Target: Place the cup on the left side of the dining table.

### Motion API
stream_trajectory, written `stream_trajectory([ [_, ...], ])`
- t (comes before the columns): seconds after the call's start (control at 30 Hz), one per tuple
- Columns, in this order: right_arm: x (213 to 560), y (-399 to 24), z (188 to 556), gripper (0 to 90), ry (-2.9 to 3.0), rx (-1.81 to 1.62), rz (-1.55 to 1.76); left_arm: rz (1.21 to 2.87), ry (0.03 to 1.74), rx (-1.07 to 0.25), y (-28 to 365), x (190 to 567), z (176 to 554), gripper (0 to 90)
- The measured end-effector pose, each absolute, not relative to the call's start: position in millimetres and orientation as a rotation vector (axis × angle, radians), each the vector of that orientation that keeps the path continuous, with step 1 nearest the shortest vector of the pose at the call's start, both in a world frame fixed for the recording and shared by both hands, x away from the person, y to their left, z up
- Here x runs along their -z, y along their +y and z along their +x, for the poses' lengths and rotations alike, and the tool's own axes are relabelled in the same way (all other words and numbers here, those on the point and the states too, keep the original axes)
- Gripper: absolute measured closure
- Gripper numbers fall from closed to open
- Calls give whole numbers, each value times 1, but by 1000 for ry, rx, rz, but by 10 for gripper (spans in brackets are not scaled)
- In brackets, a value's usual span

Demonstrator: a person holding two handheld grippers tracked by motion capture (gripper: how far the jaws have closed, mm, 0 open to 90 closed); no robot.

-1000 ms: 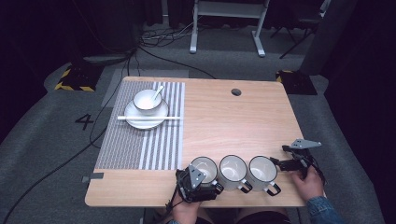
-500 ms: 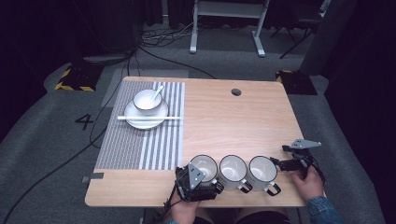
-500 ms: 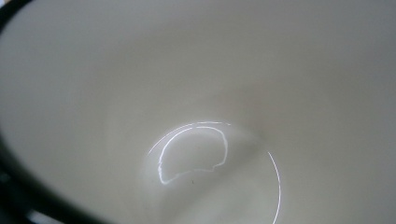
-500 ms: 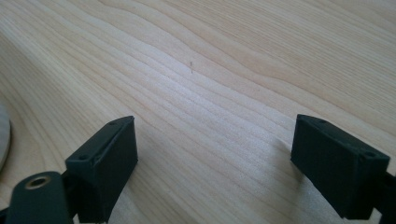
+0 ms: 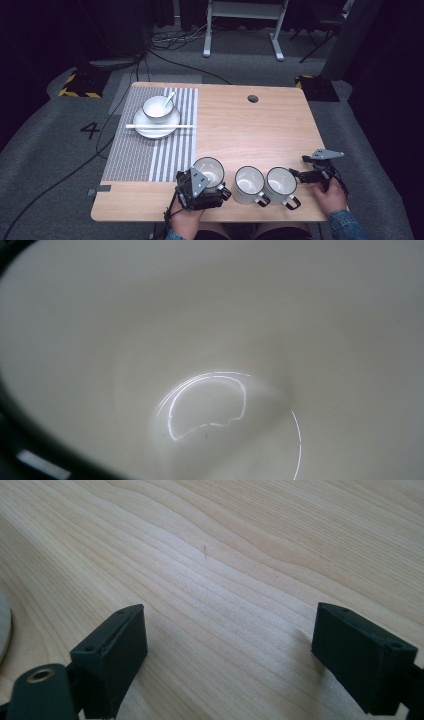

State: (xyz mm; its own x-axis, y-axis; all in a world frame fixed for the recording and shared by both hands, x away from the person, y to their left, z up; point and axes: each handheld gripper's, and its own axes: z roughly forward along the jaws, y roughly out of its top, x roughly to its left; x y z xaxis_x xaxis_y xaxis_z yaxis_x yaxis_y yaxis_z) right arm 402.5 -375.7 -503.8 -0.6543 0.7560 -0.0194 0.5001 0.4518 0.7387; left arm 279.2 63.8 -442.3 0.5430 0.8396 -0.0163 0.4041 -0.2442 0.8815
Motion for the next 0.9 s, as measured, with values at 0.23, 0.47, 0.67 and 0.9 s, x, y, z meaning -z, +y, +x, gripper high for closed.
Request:
stream_trajectory([
  [0.23, 504, -376, 402, 145, 2358, -1030, 1070, 1831, 1023, -632, 85, 425, 284, 33],
  [0.47, 504, -375, 402, 145, 2357, -1030, 1070, 1820, 1030, -661, 100, 411, 291, 33],
  [0.67, 504, -375, 402, 145, 2356, -1029, 1072, 1840, 1066, -685, 117, 405, 305, 33],
  [0.9, 504, -375, 402, 145, 2356, -1029, 1073, 1827, 1131, -712, 143, 401, 318, 33],
])
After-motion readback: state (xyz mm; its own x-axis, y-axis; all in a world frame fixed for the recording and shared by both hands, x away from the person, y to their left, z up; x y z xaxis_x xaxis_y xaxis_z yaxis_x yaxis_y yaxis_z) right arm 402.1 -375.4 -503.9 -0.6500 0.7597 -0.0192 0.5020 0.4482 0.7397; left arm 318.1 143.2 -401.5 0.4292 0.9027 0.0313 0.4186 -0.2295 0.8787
